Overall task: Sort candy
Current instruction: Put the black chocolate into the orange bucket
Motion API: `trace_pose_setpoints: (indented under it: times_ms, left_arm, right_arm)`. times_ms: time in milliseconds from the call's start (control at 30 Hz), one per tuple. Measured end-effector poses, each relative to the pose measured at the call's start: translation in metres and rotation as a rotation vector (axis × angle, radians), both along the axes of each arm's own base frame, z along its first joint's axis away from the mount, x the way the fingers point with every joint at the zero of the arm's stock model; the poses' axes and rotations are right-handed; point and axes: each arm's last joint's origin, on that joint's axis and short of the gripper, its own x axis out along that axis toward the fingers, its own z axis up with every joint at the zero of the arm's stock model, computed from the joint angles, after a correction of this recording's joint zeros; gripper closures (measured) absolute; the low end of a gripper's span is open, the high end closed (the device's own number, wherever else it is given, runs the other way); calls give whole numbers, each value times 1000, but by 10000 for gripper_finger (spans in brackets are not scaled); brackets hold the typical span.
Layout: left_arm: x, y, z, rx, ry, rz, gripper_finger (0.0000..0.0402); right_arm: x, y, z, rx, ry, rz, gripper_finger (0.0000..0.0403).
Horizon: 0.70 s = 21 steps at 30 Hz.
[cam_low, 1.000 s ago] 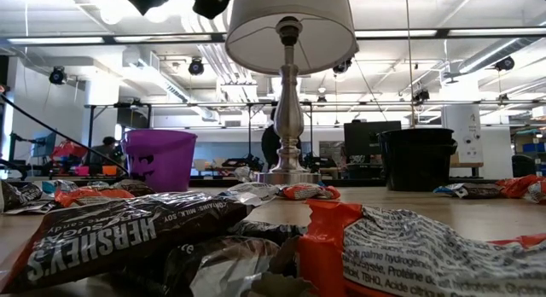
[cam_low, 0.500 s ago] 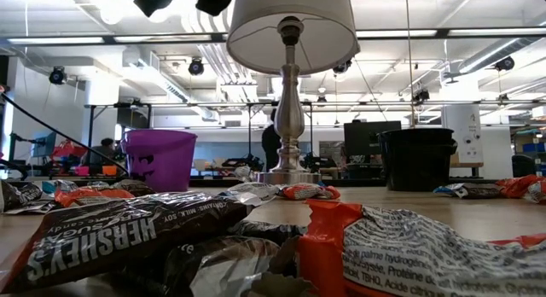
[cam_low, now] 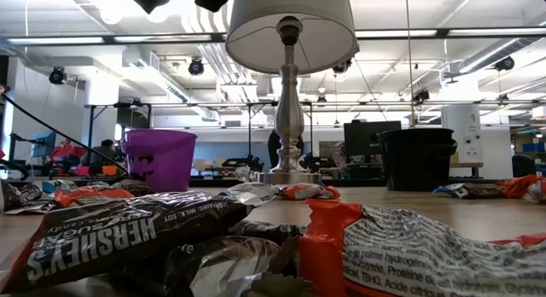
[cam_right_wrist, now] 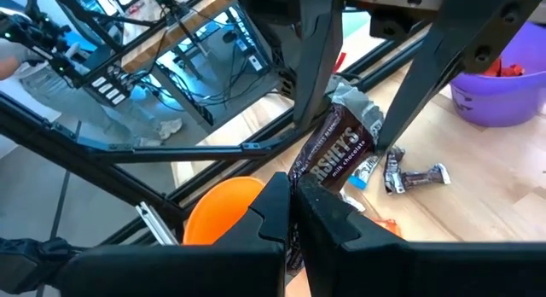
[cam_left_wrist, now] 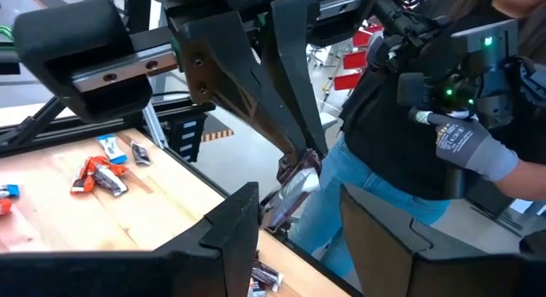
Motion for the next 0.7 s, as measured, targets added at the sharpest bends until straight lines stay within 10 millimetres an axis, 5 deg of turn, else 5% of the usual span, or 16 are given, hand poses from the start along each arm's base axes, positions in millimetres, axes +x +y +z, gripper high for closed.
trace_pose_setpoints:
  times_ms: [700]
  left_arm:
    - [0, -5, 0, -9, 9, -21, 394]
  right_arm:
    - [7, -1, -7, -6, -4, -3, 394]
